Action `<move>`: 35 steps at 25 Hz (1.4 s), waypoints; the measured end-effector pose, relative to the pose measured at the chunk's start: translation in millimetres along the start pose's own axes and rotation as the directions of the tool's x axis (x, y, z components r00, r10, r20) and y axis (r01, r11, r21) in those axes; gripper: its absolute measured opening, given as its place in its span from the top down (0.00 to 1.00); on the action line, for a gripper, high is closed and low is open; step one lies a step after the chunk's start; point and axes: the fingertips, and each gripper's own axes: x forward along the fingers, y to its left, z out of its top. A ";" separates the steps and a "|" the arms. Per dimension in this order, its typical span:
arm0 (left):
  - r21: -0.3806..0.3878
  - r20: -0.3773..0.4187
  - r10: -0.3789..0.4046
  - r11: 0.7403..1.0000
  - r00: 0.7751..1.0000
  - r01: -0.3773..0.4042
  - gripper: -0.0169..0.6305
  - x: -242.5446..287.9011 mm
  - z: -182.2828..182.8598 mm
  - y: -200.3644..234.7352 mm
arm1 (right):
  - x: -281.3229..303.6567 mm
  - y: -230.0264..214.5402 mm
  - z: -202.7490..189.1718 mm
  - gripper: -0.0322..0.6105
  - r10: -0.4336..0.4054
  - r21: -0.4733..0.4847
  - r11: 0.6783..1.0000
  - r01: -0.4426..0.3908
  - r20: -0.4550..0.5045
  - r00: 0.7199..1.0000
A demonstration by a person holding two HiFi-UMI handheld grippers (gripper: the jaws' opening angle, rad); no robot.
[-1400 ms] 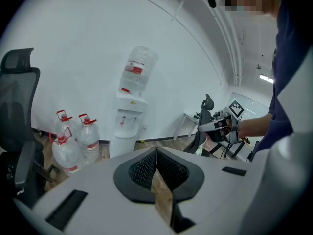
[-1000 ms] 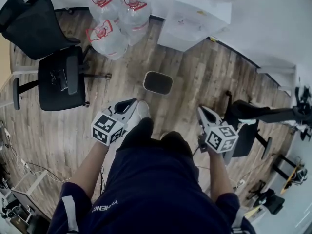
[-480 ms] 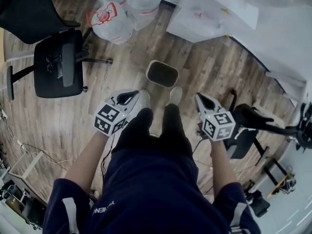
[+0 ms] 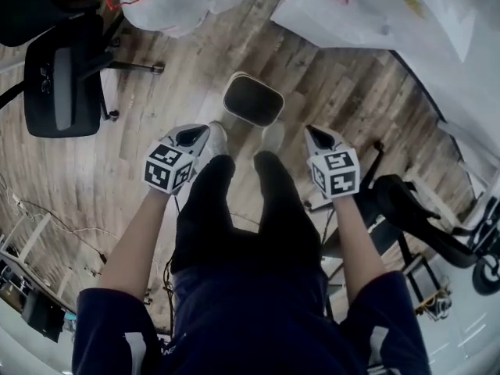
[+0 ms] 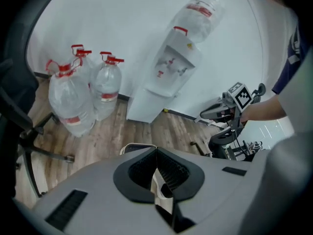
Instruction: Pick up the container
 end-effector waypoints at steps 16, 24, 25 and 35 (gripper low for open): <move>-0.139 -0.148 0.033 0.989 0.988 -0.054 0.82 213.7 -112.0 112.6 | 243.8 -65.3 -105.3 0.92 0.041 -0.065 0.996 -0.053 -0.174 0.984; -0.203 -0.191 0.072 0.973 0.979 -0.111 0.69 274.2 -153.0 148.7 | 313.4 -85.6 -138.6 0.68 0.023 -0.016 0.999 -0.028 -0.214 0.977; -0.216 -0.194 0.071 0.970 0.978 -0.113 0.67 280.1 -157.1 152.1 | 321.4 -87.1 -142.0 0.68 0.027 -0.015 0.999 -0.031 -0.223 0.974; -0.277 -0.217 0.066 0.952 0.974 -0.126 0.64 332.6 -180.5 173.3 | 394.7 -91.0 -169.0 0.67 0.037 -0.130 0.988 -0.081 -0.312 0.949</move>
